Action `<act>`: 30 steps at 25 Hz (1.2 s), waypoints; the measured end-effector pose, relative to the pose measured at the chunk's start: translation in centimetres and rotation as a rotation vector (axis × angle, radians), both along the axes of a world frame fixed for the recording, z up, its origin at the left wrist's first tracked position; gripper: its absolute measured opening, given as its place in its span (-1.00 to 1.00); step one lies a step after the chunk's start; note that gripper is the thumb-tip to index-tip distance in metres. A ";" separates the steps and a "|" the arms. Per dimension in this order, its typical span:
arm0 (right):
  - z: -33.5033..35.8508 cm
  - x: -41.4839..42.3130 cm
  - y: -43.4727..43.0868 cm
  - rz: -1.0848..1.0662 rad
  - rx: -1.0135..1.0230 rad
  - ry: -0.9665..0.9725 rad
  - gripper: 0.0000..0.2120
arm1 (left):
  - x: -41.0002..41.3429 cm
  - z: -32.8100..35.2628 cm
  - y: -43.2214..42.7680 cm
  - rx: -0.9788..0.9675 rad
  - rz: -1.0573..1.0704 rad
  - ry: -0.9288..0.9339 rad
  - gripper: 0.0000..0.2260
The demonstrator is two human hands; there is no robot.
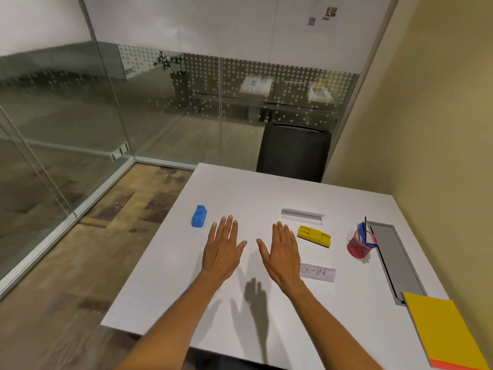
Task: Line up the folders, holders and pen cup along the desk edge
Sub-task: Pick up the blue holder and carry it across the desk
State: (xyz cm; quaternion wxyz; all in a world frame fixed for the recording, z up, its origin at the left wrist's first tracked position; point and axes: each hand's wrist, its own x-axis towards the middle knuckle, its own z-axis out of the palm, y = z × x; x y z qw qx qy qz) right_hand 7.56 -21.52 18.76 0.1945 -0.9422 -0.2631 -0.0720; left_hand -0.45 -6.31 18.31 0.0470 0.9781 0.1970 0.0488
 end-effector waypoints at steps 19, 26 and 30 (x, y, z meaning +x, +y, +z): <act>-11.8 3.1 23.9 0.066 -0.116 0.200 -0.31 | 0.7 -13.5 20.6 -0.150 0.093 0.120 -0.05; -18.9 6.3 30.7 0.054 -0.144 0.304 -0.30 | 3.1 -19.6 25.3 -0.171 0.099 0.185 -0.12; -21.5 7.2 32.7 0.044 -0.125 0.359 -0.32 | 3.8 -22.1 26.1 -0.177 0.106 0.222 -0.31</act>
